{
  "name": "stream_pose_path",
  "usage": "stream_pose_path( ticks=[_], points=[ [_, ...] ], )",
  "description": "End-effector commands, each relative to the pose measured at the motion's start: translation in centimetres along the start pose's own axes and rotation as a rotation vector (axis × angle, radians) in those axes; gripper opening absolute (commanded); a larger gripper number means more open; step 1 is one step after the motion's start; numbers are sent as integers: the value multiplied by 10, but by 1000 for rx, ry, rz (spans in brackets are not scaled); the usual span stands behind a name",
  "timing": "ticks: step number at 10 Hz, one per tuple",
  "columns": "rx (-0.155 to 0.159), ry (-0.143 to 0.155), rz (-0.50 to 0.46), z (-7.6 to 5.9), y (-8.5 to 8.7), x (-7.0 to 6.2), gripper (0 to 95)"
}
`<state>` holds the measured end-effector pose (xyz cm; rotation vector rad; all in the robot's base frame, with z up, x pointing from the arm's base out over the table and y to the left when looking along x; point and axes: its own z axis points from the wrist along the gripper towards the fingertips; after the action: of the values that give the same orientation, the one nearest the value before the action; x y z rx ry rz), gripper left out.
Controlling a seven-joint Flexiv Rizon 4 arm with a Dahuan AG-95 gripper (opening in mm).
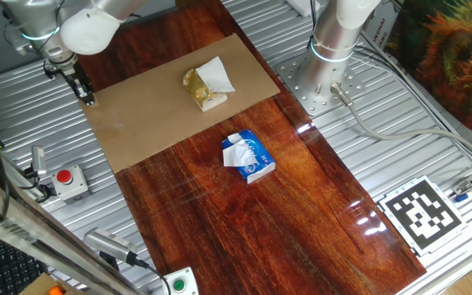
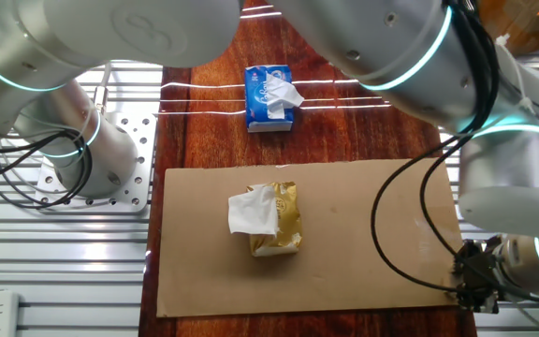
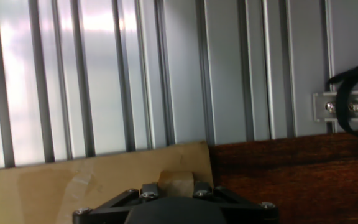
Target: Hold a small block with the gripper and sweep it from left to right on the table
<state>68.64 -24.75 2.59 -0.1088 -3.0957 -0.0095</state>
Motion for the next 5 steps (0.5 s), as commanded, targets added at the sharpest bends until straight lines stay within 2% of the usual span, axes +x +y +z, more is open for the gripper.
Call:
stream_pose_path(
  ticks=[1,5],
  points=[
    [4,-4,-2,1,0,2,190],
    [4,-4,-1,3,-1,6,190]
  ],
)
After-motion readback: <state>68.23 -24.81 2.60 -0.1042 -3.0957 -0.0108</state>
